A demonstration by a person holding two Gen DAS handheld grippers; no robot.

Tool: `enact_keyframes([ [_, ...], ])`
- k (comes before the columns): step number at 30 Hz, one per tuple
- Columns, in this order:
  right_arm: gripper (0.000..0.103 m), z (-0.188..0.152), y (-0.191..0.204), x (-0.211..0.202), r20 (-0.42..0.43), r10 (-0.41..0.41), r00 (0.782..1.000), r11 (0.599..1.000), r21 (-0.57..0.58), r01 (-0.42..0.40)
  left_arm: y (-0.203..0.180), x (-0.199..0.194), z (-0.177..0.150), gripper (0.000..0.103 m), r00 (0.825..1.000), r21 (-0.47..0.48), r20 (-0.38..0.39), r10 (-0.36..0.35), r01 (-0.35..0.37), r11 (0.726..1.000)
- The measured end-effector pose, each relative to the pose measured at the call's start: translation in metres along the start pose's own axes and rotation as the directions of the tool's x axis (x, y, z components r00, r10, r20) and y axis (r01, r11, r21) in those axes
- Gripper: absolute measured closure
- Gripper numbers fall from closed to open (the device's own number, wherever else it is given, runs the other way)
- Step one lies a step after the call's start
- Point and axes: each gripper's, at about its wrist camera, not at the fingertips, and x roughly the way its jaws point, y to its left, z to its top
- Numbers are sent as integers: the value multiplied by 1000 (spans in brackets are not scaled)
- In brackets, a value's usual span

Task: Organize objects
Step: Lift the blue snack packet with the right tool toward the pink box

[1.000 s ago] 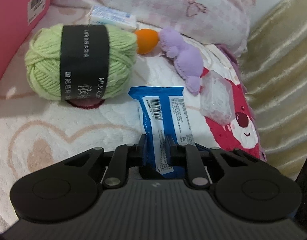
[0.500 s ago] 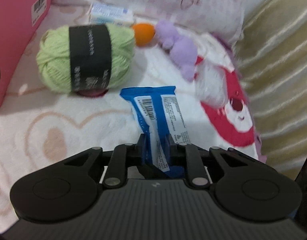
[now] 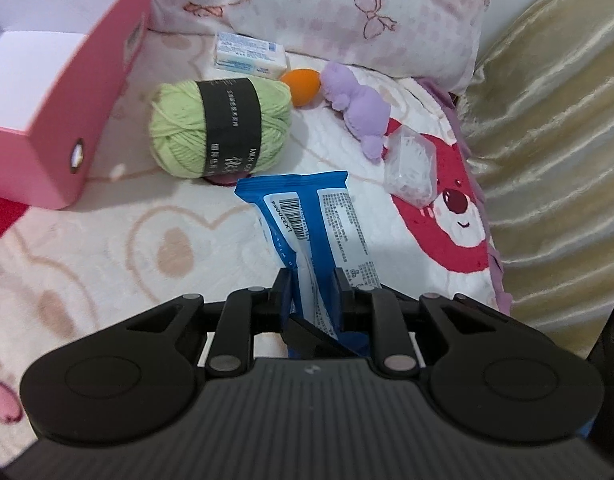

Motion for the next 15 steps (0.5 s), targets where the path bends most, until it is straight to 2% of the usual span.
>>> enact_keyframes([
  [4, 40, -1, 14, -12, 5, 10, 1000, 1000, -16, -10, -2, -17, -5, 85, 1000, 60, 1, 8, -8, 998],
  [15, 40, 5, 49, -36, 11, 39, 999, 998, -41, -38, 3, -65, -11, 85, 1000, 77, 19, 22, -24, 997],
])
